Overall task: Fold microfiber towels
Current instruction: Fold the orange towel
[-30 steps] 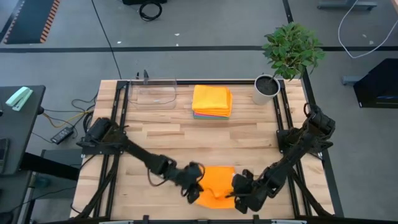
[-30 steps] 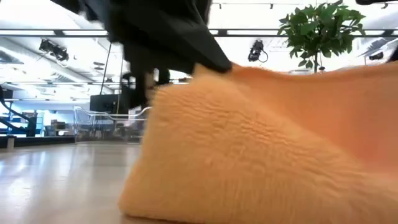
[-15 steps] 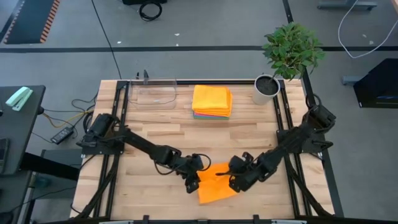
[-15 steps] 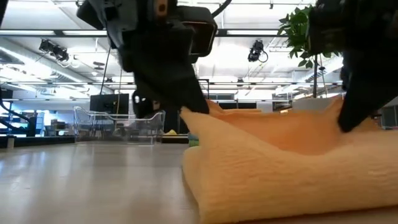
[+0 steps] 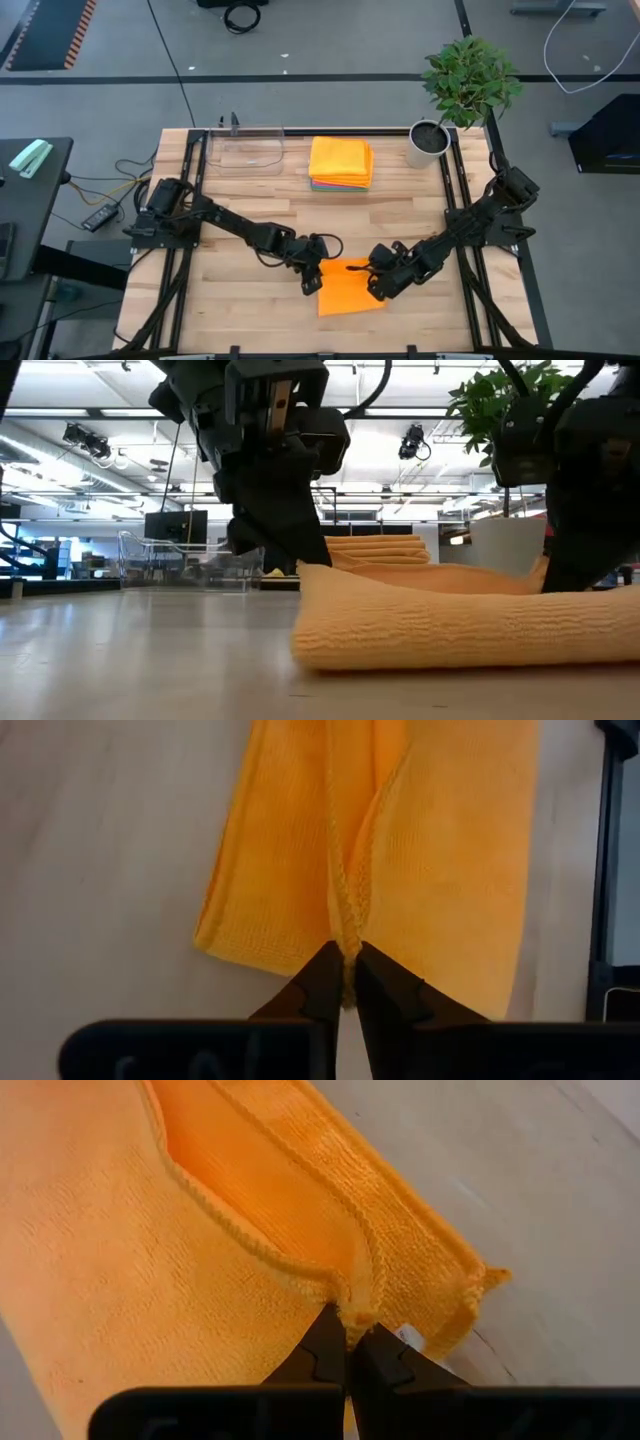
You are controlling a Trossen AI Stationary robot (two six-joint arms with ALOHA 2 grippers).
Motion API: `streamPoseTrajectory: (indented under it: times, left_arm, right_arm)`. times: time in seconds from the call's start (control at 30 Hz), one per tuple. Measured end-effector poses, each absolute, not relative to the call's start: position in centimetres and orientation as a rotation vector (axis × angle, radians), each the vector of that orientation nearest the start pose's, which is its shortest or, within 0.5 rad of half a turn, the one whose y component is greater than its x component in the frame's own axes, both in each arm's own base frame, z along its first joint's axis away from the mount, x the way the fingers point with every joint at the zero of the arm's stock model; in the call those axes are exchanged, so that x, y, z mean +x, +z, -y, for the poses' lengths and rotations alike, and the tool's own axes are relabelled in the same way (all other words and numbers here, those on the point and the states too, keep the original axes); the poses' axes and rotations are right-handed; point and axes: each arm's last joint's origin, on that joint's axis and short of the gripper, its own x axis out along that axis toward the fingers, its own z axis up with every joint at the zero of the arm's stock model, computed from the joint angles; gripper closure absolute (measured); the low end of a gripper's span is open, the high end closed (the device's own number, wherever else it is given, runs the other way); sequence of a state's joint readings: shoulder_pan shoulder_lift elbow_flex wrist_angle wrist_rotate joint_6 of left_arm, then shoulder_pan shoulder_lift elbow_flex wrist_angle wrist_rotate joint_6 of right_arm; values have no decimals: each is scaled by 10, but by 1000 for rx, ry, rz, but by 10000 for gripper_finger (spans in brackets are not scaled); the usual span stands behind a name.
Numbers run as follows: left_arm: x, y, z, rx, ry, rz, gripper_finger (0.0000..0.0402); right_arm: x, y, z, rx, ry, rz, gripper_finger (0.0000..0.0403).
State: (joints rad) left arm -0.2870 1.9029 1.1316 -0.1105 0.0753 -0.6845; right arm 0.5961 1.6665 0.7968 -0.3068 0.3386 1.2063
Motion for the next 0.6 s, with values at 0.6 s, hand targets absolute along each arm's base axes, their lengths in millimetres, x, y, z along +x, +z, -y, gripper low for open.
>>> streamPoseTrajectory:
  times: [0.6]
  left_arm:
    - [374,164,74,-482,5,-911,302]
  right_arm:
    - [237,129,-156,606,-489,-917,398]
